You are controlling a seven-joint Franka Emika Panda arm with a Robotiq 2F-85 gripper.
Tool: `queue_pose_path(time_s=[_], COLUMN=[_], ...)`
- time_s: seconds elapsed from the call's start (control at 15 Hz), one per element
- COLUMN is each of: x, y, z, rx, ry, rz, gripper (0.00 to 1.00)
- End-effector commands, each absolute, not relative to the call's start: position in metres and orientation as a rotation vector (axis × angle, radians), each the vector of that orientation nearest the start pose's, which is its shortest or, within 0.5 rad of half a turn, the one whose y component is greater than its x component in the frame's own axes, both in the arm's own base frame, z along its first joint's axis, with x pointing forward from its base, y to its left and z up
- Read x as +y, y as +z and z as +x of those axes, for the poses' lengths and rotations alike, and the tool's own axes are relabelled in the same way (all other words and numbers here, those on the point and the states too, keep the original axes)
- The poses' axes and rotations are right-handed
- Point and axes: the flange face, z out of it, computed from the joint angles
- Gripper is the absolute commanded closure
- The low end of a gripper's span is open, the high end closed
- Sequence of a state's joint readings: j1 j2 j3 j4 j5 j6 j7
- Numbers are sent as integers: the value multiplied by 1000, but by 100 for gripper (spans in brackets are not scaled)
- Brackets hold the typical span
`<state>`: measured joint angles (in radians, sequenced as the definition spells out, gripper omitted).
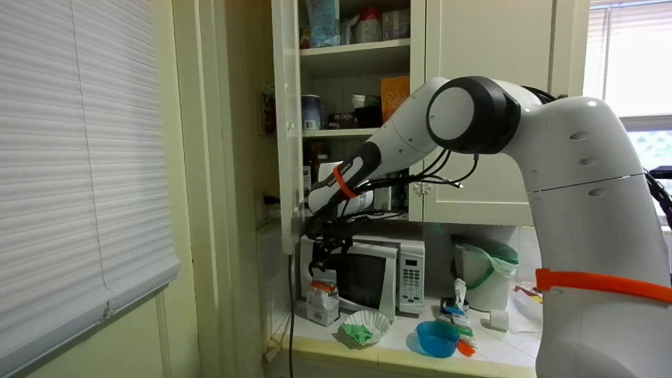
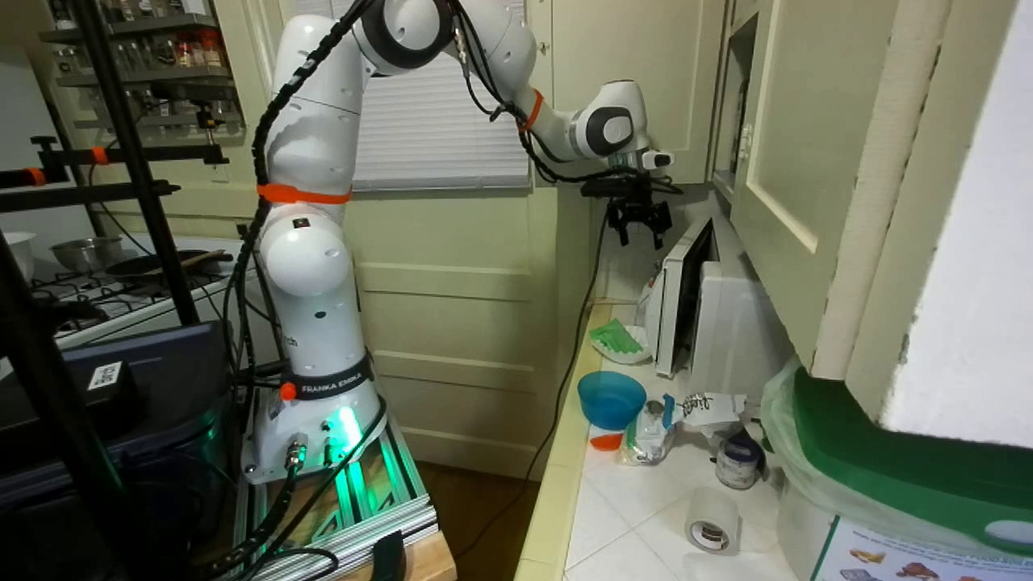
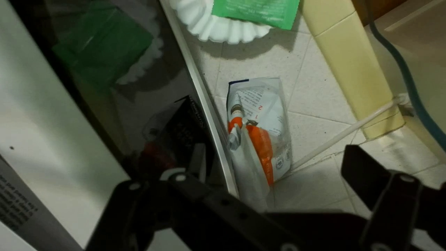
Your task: Move the white and blue packet to the right then put the white bowl inside the blue bowl.
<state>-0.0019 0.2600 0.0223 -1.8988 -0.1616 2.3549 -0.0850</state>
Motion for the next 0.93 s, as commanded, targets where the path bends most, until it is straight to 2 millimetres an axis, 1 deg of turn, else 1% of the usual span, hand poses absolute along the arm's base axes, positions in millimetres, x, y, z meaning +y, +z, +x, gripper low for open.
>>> queue_pose_path(time_s=[0.0, 0.2, 0.4, 0.47, 0.53, 0.6, 0.67, 0.8, 0.87], x=[11, 13, 13, 13, 13, 12, 12, 11, 12], y=[370, 356, 349, 346, 343, 341, 338, 334, 333], z=[646, 652, 661, 664, 666, 668, 670, 671, 672], rx=[-379, -414, -424, -446, -454, -465, -472, -486, -490], ry=[-319, -341, -431, -443, -454, -465, -465, -461, -454], rz=[-3228, -3218, -3207, -3206, -3202, -3201, -3199, -3196, -3193], gripper=[0, 0, 0, 15, 27, 34, 44, 58, 67])
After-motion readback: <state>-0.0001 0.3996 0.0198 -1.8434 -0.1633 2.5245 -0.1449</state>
